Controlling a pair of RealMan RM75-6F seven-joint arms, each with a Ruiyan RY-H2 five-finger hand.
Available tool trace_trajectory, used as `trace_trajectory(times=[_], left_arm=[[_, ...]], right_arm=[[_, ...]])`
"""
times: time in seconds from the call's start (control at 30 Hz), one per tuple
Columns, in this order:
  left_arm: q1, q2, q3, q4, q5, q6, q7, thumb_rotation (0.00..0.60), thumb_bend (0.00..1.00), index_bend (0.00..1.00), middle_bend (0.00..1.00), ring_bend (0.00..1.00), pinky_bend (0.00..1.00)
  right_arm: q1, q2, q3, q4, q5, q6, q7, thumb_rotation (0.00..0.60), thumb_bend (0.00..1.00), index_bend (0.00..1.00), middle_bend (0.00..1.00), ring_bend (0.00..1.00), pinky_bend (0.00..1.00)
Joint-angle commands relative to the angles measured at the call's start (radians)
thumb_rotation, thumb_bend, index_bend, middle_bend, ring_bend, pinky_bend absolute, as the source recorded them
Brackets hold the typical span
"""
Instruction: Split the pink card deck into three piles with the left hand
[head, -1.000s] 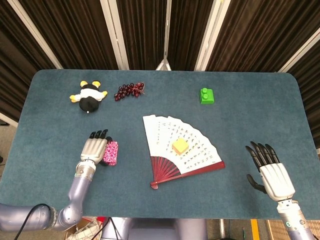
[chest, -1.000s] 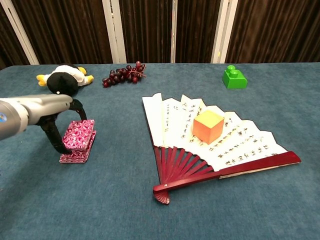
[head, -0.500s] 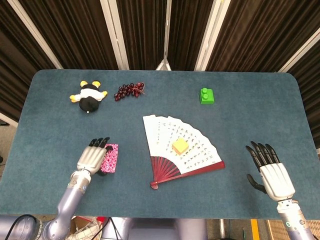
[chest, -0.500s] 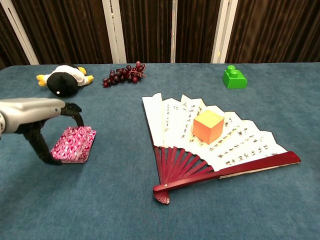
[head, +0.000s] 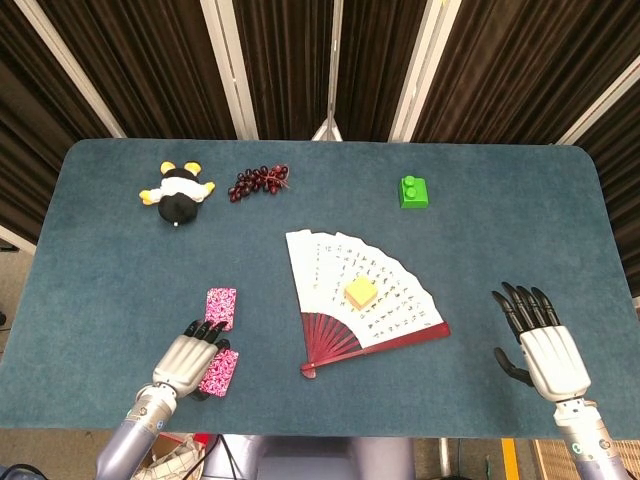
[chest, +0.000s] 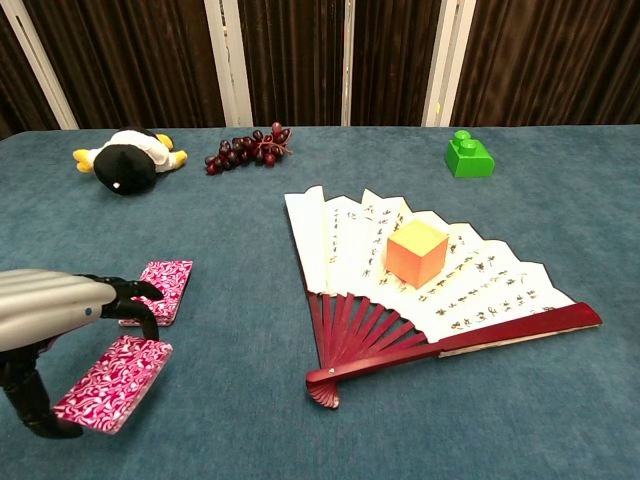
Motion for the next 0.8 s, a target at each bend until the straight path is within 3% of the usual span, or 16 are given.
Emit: trace_trajectory(times=[0.03, 0.2, 0.47, 0.6, 0.8], left_arm=[[0.002, 0.003, -0.005, 0.005, -0.008, 0.004, 0.0, 0.6, 0.14, 0.12, 0.0, 0.0, 0.0], [0.002, 0.017, -0.02, 0.006, -0.016, 0.002, -0.01, 0.6, 0.07, 0.03, 0.0, 0.0, 0.0], [-0.001, 0.036, -0.053, 0.003, -0.017, 0.008, -0.031, 0.6, 0.08, 0.05, 0.0, 0.0, 0.0], [-0.013, 0.028, -0.102, 0.04, -0.055, 0.015, -0.036, 0.6, 0.14, 0.1, 0.0, 0.0, 0.0], [-0.06, -0.013, -0.185, 0.145, -0.183, -0.007, -0.006, 0.6, 0.14, 0.09, 0.0, 0.0, 0.0]], right_arm=[[0.0, -0.001, 0.0, 0.0, 0.0, 0.0, -0.001, 0.6, 0.37, 0.0, 0.0, 0.0, 0.04], [0.0, -0.002, 0.001, 0.002, 0.001, 0.0, 0.001, 0.6, 0.37, 0.0, 0.0, 0.0, 0.04], [-0.001, -0.002, 0.0, 0.002, 0.0, 0.001, 0.001, 0.6, 0.37, 0.0, 0.0, 0.0, 0.04], [-0.001, -0.001, 0.0, 0.001, -0.001, 0.001, 0.001, 0.6, 0.37, 0.0, 0.0, 0.0, 0.04], [0.0, 0.0, 0.0, 0.0, 0.002, -0.002, 0.006, 0.6, 0.37, 0.0, 0.0, 0.0, 0.04]])
